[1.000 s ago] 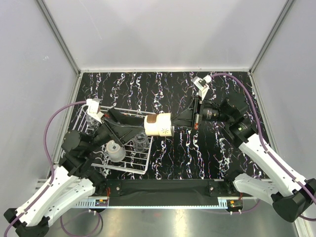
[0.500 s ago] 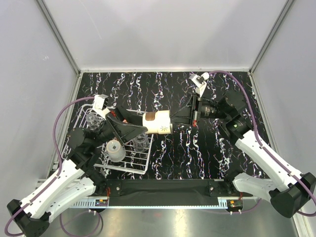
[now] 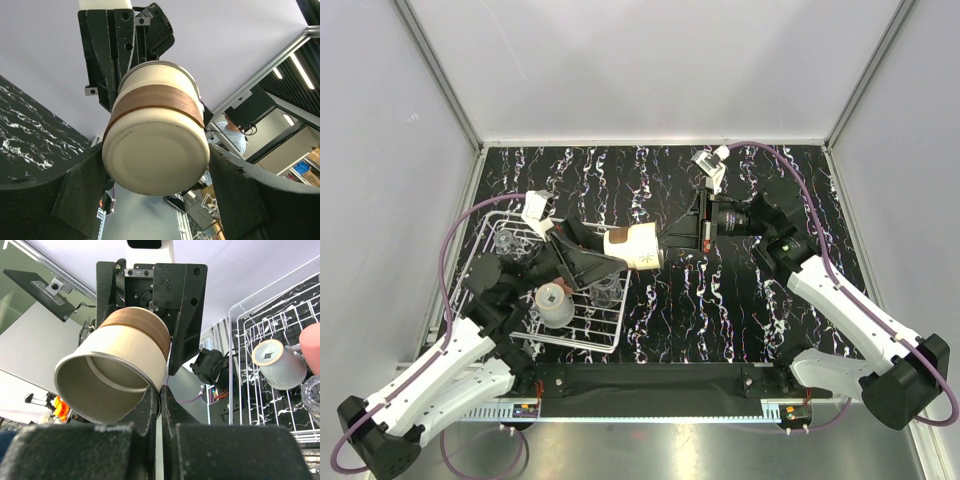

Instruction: Load the cups into the dish rack

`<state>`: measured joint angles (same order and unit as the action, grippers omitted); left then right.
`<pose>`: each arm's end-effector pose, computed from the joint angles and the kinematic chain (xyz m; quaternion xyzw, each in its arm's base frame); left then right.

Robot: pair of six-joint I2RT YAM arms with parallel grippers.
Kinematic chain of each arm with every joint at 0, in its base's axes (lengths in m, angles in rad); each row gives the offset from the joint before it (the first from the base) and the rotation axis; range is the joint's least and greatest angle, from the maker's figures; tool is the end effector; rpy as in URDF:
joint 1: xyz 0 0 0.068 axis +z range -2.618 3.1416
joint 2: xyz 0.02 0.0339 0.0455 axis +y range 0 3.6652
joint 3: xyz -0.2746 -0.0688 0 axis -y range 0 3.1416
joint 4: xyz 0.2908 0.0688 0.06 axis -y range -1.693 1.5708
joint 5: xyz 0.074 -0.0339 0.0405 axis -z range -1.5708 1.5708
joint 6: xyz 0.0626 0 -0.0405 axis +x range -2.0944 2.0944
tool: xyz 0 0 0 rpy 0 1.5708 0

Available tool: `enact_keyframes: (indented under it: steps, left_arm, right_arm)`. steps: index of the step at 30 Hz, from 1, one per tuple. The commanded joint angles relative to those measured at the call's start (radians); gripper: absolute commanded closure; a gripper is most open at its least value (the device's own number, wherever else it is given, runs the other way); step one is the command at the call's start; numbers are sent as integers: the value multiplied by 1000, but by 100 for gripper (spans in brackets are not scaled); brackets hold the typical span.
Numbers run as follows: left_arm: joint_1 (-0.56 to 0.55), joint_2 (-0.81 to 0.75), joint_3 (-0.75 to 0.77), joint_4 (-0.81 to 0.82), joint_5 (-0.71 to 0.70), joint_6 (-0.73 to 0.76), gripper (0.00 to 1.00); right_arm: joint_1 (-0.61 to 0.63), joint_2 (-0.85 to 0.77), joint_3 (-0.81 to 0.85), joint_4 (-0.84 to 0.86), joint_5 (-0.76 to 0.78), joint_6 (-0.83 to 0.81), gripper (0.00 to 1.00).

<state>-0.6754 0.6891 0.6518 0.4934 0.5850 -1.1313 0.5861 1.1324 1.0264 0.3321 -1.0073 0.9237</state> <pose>0.1455 -0.1609 0.3928 0.1239 0.5487 -0.7326 0.3832 0.2237 0.2120 0.4151 -0.2806 0.6012 0.6885 0.2931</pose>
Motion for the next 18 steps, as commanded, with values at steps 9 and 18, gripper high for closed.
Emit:
enact_keyframes:
  steps: [9,18]
  left_arm:
    - [-4,13,55,-21,30,31,88]
    - [-4,-59,160,-577,-111,280,100]
  right_arm:
    - [-2,-26,35,-99,-13,-80,100]
    - [-2,-57,118,-709,417,-388,21]
